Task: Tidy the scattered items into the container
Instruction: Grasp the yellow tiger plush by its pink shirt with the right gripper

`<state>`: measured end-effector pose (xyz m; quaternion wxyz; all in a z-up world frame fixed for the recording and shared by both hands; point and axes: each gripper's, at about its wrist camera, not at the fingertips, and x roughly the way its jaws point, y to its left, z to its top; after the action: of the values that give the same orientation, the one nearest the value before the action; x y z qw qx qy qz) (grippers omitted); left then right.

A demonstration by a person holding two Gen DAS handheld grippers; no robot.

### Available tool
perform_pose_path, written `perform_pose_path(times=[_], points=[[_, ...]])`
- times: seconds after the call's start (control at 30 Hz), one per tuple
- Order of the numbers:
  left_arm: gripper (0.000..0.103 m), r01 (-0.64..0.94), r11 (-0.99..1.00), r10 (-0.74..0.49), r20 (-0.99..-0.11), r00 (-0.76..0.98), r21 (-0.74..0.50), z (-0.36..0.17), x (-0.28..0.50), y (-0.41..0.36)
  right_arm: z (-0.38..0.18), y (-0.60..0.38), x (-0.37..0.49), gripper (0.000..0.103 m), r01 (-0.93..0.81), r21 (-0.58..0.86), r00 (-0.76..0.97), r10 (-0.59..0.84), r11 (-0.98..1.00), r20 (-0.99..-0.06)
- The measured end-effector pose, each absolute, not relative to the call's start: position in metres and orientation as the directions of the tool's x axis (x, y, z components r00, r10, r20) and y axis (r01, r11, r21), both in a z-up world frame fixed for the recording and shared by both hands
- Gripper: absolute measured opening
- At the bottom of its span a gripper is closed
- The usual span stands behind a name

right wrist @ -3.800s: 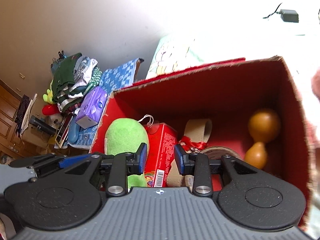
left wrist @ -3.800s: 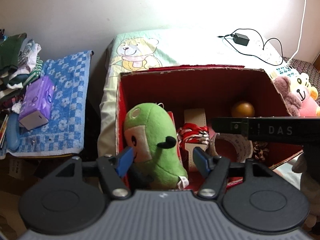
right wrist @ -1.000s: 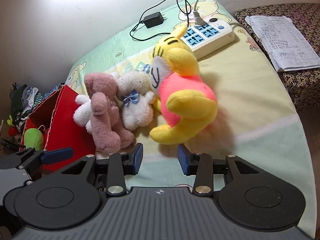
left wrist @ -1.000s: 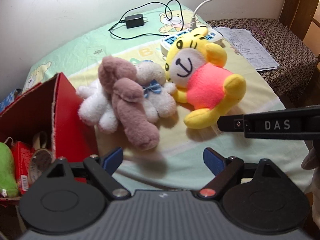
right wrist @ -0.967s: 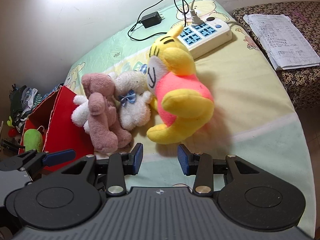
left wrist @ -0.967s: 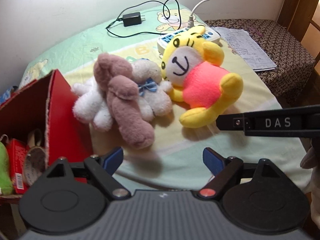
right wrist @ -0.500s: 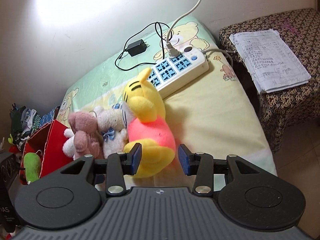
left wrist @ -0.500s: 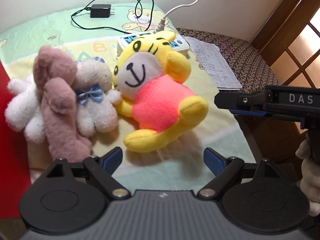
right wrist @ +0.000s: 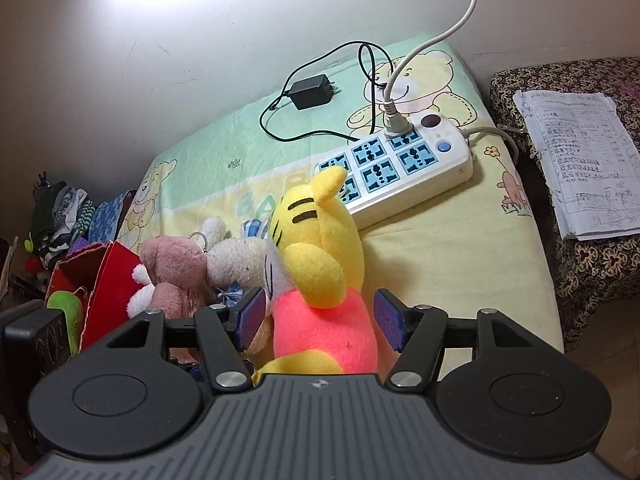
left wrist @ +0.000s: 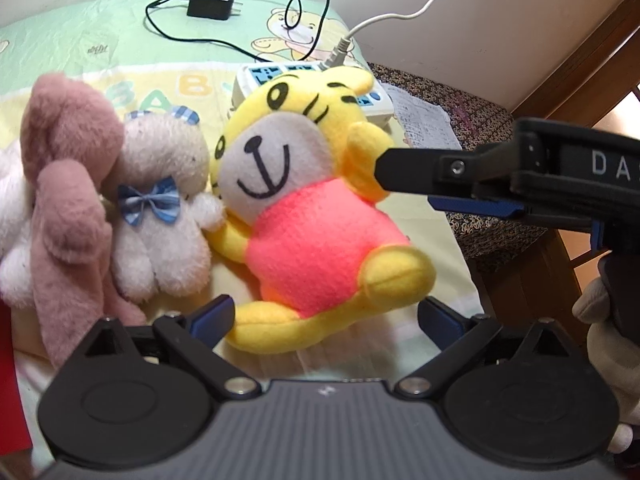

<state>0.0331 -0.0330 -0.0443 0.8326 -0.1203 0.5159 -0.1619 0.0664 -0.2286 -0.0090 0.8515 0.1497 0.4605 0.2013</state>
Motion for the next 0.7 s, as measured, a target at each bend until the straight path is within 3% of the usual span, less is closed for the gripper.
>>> perform_pose_path(times=[0.4,0.57,0.7], points=[[0.102,0.173,0.894,-0.448,-0.828,0.338,-0.413,-0.059,0.058,-0.037,-0.041,-0.207,0.1,0.073,-0.26,0.389,0.4,0.465,0.884,-0.79],[0.102,0.16,0.878,-0.479,-0.829,0.289,-0.452,-0.072,0.07,-0.035,-0.058,-0.215,0.113,0.072,-0.216,0.474,0.336,0.52,0.854,-0.785],[0.1,0.166,0.864,-0.503,-0.819,0.275,-0.475,-0.074,0.07,-0.038,-0.065,-0.221,0.113,0.062,-0.169,0.547,0.309,0.571,0.82,-0.76]])
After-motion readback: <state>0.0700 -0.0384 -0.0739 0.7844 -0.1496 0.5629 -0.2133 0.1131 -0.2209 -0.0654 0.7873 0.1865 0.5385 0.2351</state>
